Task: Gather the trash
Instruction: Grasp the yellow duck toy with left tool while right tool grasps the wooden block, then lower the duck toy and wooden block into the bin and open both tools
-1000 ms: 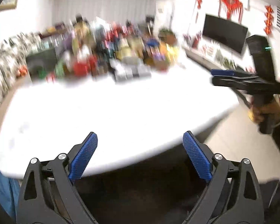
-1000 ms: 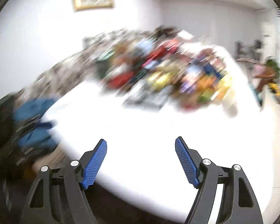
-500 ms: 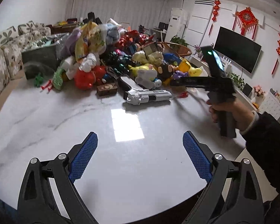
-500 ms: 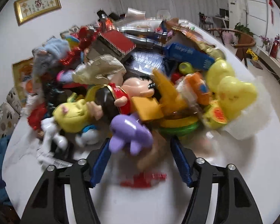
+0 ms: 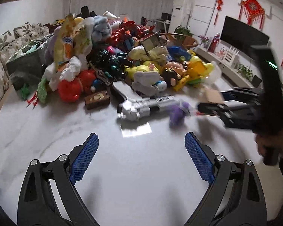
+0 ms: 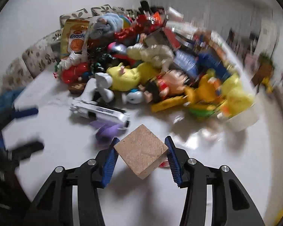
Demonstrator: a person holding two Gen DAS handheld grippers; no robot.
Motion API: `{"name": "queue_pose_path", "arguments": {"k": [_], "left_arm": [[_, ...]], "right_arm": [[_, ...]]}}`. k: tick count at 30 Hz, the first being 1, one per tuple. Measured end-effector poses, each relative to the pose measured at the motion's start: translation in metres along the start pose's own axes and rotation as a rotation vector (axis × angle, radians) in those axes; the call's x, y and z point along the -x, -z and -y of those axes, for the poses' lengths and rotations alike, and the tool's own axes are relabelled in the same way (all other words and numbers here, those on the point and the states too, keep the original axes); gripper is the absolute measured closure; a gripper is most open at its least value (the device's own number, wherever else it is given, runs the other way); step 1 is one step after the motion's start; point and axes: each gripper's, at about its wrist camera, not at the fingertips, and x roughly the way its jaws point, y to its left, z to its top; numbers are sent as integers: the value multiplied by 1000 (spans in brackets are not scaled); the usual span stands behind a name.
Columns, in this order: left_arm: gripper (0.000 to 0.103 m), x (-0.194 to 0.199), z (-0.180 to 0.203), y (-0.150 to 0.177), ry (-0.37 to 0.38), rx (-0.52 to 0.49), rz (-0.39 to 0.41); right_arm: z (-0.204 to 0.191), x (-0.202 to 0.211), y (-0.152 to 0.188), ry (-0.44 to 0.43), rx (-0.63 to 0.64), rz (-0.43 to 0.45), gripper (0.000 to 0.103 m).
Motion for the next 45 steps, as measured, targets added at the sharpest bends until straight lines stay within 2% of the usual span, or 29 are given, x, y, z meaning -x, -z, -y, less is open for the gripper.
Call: {"name": "queue_pose_path", "arguments": {"k": [3,11,13,14,16,18,21,24,26,31,35,40,43,45], "left_arm": [[13,-23,5,-22,-20,-10,-8],[13,-86,31,-76,-91,-93,-28],[22,-107,31,-83,-105,-94,-60],[42,-117,31,-85,-110,-99,-81],[56,-131,23,-90,-29,-75,-128],[58,-134,14,-93,13,-48,-141],[59,-107,12,-91,38,-45,-78],[59,-56,19,-80,45,-94,30],[59,-28,20,-70,55,-103,70],[59,25,22,-38,60,-106,111],[59,62,30,0,65,-155,118],[59,116,38,61,88,-192,94],[59,142,43,95,95,-207,66],[59,154,41,118,106,-208,20]], "right_arm": [[22,6,0,-53,-92,40,54],[63,45,24,-101,-241,144,54],[70,53,34,-111,-258,149,53],[72,54,38,-124,-268,147,53],[74,58,45,-125,-276,153,53],[74,60,50,-133,-281,159,53],[74,62,56,-142,-297,166,53],[70,64,57,-144,-302,170,53],[66,68,59,-140,-296,176,53],[47,73,63,-147,-268,170,53],[24,92,69,-169,-221,179,53],[-15,125,89,-269,-155,163,53],[-43,147,112,-342,-97,116,53],[-57,152,128,-376,-75,65,53]]}}
